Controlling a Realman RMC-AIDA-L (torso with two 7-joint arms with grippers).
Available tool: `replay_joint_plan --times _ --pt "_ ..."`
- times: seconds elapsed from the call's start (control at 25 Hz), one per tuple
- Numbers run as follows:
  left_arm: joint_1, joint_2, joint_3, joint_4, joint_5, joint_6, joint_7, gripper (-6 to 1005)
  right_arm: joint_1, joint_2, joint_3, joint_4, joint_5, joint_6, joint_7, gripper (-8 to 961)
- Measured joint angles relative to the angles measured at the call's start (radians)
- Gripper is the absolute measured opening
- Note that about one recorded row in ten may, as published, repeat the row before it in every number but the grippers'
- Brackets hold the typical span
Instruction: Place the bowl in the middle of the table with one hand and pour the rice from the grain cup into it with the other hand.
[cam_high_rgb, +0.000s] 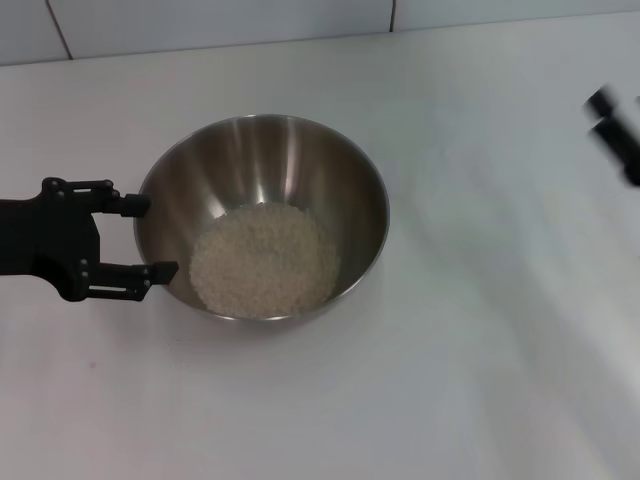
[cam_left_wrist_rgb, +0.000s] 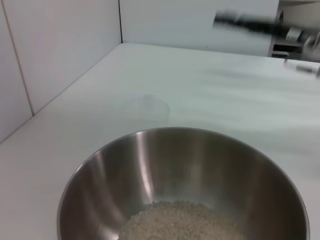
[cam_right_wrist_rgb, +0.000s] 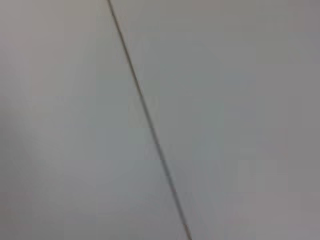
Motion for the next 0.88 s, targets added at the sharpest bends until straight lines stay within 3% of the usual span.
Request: replay_joint_plan --times 0.12,0.2,0.24,0.32,0.4,0.52,0.64,0.88 --pt "-0.004 0.000 0.000 -0.003 -0.001 0.000 0.000 818 0.071 -0.053 -0.023 0.090 -0.029 -0.177 0.110 814" --pt "-0.008 0.000 0.000 -0.003 -0.001 0.000 0.000 818 0.168 -0.098 -0.090 0.177 -0.099 -0.218 0.245 826" --pt "-0.010 0.000 0.001 -0.004 0.000 0.000 0.000 818 0.214 -0.112 -0.122 0.209 -0.131 -0.218 0.299 826" --pt "-0.015 0.000 0.001 -0.003 0.001 -0.001 -0.001 818 0.307 -0.118 -0.205 0.289 -0.173 -0.221 0.359 825" --pt "-0.017 0.000 0.002 -0.004 0.002 -0.001 -0.001 818 0.392 -0.097 -0.324 0.402 -0.183 -0.236 0.389 825" --pt "-0.018 0.000 0.002 -0.001 0.000 -0.002 -0.003 818 0.509 -0.030 -0.524 0.619 -0.216 -0.244 0.471 826" --pt "-0.022 -0.001 0.003 0.002 -0.001 -0.003 -0.010 818 0.614 0.021 -0.576 0.779 -0.346 -0.260 0.523 826" --pt "-0.027 -0.002 0.009 0.000 0.004 -0.008 -0.020 818 0.724 0.018 -0.574 0.838 -0.508 -0.294 0.641 826"
